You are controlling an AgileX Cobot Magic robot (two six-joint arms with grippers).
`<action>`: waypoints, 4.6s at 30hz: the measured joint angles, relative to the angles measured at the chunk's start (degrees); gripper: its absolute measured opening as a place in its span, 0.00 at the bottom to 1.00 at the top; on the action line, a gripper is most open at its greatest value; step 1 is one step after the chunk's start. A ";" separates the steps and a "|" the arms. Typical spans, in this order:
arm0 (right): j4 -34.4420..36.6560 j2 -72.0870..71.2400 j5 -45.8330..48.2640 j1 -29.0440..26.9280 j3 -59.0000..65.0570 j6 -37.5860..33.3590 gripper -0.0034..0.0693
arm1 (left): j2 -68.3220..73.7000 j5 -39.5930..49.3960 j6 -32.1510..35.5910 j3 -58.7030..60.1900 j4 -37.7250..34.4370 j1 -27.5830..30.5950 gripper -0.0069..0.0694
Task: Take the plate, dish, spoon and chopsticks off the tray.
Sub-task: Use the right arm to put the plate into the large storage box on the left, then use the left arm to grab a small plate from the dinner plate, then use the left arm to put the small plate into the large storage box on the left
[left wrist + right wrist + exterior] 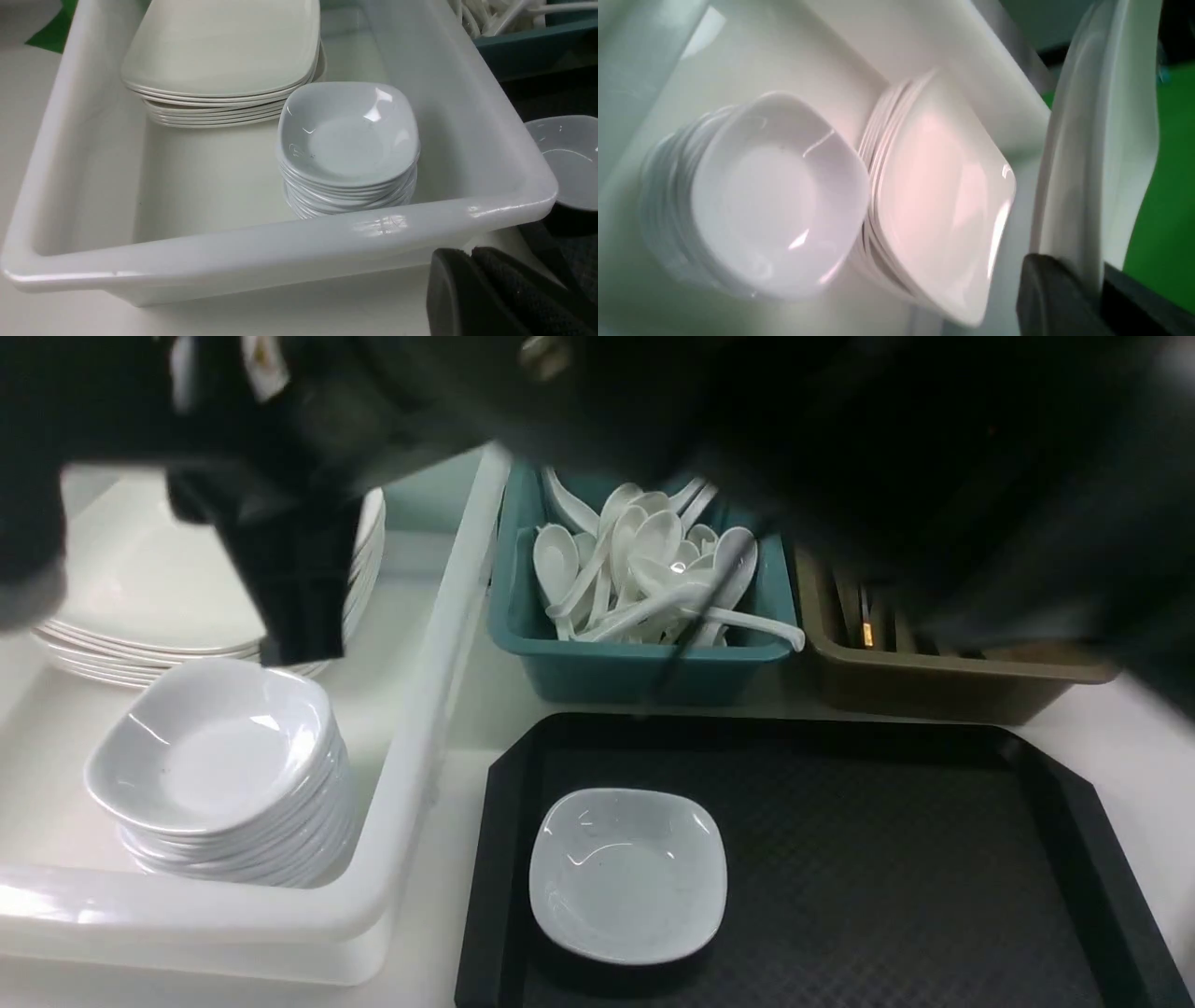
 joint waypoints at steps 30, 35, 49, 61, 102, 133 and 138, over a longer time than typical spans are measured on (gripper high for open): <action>7.90 20.45 -24.57 -7.68 -0.16 -6.57 0.24 | -2.83 0.34 2.66 -0.02 -11.80 0.00 0.11; 7.90 21.12 -27.36 -7.80 -0.27 -3.84 0.54 | -2.83 0.34 2.71 -0.02 -13.70 0.00 0.11; 7.62 6.56 -5.85 -8.09 -0.44 15.07 0.72 | -2.48 0.34 4.14 -0.02 -14.05 0.00 0.11; -5.04 -15.94 29.28 -8.74 0.63 44.43 0.10 | 17.46 -6.92 15.44 -0.02 -21.54 0.00 0.11; -12.39 -86.09 27.30 -8.80 76.38 73.90 0.10 | 98.63 -31.84 1.41 -22.10 0.00 -31.93 0.52; -7.86 -80.89 5.68 -8.80 76.44 76.92 0.12 | 48.02 -11.94 6.57 -1.79 20.05 -19.69 0.12; -5.50 -78.73 5.29 -8.80 76.44 76.63 0.14 | 50.80 -24.59 14.63 2.37 14.37 -7.19 0.12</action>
